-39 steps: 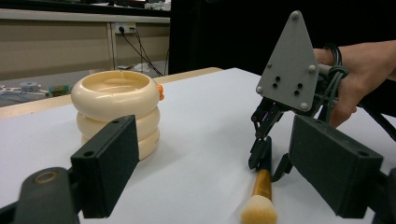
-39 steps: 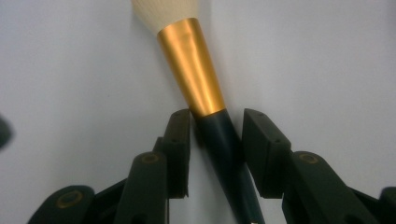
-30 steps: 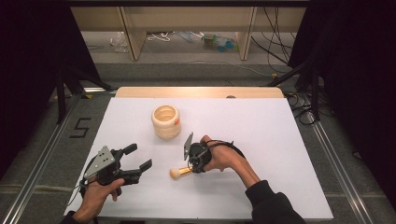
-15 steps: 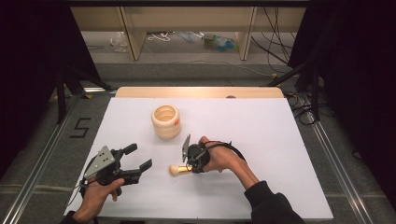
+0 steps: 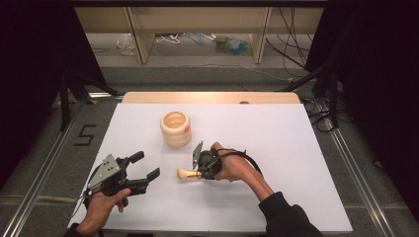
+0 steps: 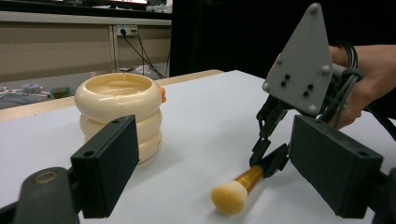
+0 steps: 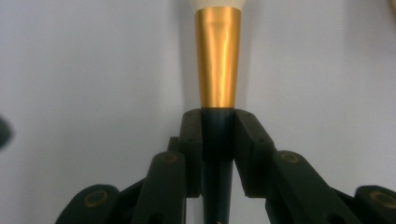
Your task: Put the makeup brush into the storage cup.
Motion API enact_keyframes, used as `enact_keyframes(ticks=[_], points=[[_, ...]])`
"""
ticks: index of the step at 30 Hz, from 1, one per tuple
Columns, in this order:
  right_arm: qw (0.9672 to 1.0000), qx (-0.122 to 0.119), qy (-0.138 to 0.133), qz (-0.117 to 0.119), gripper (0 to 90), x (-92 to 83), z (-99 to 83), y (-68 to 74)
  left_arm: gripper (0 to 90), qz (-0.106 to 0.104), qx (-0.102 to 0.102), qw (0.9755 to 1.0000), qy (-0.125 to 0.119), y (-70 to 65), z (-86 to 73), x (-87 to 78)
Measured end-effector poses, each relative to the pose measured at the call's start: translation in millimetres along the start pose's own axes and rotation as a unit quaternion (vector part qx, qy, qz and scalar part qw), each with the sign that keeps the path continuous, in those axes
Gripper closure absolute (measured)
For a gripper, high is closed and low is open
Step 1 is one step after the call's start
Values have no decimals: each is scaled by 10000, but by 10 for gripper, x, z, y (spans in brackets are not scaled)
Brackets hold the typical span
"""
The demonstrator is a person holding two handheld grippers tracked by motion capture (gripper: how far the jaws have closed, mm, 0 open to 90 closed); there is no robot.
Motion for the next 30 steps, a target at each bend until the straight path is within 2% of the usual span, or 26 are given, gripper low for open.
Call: enact_keyframes(ticks=[2, 7, 8, 9, 10, 12, 14, 16, 18, 19, 21, 23, 26, 27, 28, 29, 30], points=[[9999, -2, -153, -63, 744, -50, -3, -21, 161, 21, -8, 10000, 8, -1, -1, -1], [9984, 214, -435, -278, 744, -139, -40, -75, 161, 18, -2, 10000, 4, -4, 1, 0], [9975, 290, -546, -328, 744, -157, -48, -95, 161, 22, -7, 10000, 2, -3, 1, -1], [9955, 500, -705, -387, 744, -188, -58, -112, 161, 23, -11, 10000, 1, -3, 1, -1], [9944, 593, -790, -371, 744, -208, -67, -129, 161, 5, 0, 10000, -1, -2, 0, -1], [9904, 767, -1013, -552, 744, -275, -102, -189, 160, 25, -21, 10000, -7, -2, 0, -2], [9841, 1003, -1325, -623, 743, -306, -130, -226, 160, 25, -22, 10000, -7, -2, 0, -2], [9804, 1145, -1483, -608, 744, -344, -160, -240, 160, 10, -19, 10000, -4, -3, 0, -1], [9747, 1291, -1697, -666, 743, -372, -184, -258, 160, 7, -22, 10000, -9, -3, 2, 0], [9708, 1395, -1811, -733, 743, -393, -199, -264, 160, 6, -6, 10000, -4, -2, 2, 0], [9676, 1459, -1927, -725, 743, -414, -213, -274, 160, 6, -6, 10000, 2, -2, 1, -1], [9618, 1574, -2100, -773, 743, -445, -232, -277, 159, 4, -11, 10000, -7, -2, 2, 0], [9555, 1660, -2332, -719, 743, -482, -259, -281, 159, 18, -47, 10000, -1, -3, 0, -2], [9529, 1688, -2425, -684, 743, -493, -269, -279, 158, 14, -69, 10000, -5, -2, 0, 0], [9483, 1714, -2571, -725, 744, -500, -282, -279, 158, 17, -99, 9999, -6, -3, -1, 0], [9452, 1731, -2686, -668, 743, -508, -293, -272, 158, 14, -118, 9999, -11, -2, -2, 0], [9431, 1766, -2743, -646, 744, -515, -302, -264, 158, 7, -129, 9999, -19, 0, -1, 1]])
Point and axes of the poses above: each handheld gripper's, and its own axes: x roughly forward along the jaws, z roughly out of its top, y roughly to its left, the point moved 2 cm from there along x, roughly forward along the jaws, and after that the axes turned 4 degrees about y, right-handed, at the moved point
